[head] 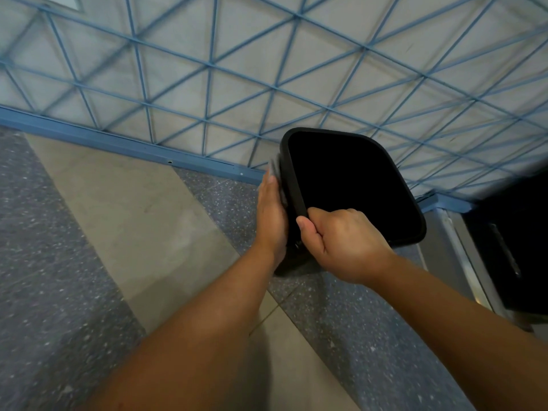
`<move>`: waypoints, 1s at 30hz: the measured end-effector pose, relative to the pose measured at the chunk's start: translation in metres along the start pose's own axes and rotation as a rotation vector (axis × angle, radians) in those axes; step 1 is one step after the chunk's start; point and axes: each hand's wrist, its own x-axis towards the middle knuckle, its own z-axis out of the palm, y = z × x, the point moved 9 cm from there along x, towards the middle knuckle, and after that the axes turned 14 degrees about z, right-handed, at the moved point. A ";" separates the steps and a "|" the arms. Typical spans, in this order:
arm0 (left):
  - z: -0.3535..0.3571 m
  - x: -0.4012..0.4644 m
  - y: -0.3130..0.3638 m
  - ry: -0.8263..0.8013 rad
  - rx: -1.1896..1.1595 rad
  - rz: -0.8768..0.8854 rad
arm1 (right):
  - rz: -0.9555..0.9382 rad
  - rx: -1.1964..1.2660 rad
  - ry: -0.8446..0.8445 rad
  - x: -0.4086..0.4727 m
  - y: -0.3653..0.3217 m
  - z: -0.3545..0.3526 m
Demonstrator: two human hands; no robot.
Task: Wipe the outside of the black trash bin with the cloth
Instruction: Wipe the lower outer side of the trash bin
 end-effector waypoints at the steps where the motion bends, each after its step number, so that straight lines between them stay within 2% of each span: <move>1: 0.007 -0.002 0.011 -0.015 -0.013 -0.008 | -0.002 0.002 0.004 0.000 0.000 0.000; 4: 0.011 -0.013 0.020 -0.039 -0.010 0.102 | 0.004 -0.001 0.001 0.001 0.001 -0.002; 6: -0.002 -0.005 -0.006 -0.016 -0.038 0.102 | 0.005 0.006 -0.004 0.000 0.001 -0.001; 8: -0.003 -0.001 -0.015 -0.009 -0.011 -0.012 | -0.005 0.021 -0.001 0.001 0.001 0.000; 11: 0.006 -0.004 0.013 -0.005 0.062 0.076 | -0.014 0.025 0.009 0.001 0.001 -0.001; 14: 0.000 -0.007 0.009 -0.013 0.031 0.116 | -0.013 0.015 0.008 0.000 0.001 -0.001; 16: -0.001 0.000 0.007 0.005 0.040 0.037 | -0.012 0.014 0.021 0.001 0.000 -0.001; 18: 0.008 -0.003 0.020 -0.005 0.046 0.050 | -0.013 0.021 0.025 0.002 0.000 -0.002; 21: 0.001 -0.009 -0.002 -0.007 -0.019 0.035 | -0.001 0.018 0.017 0.002 0.000 -0.003; 24: -0.010 0.002 -0.027 0.016 0.008 -0.069 | 0.001 0.029 0.015 0.002 0.001 -0.002; 27: 0.003 -0.007 0.018 0.047 0.063 0.031 | -0.009 0.040 0.011 0.003 0.001 -0.002; 30: -0.001 -0.012 0.006 0.056 -0.009 0.021 | -0.002 0.033 0.007 0.003 0.001 -0.002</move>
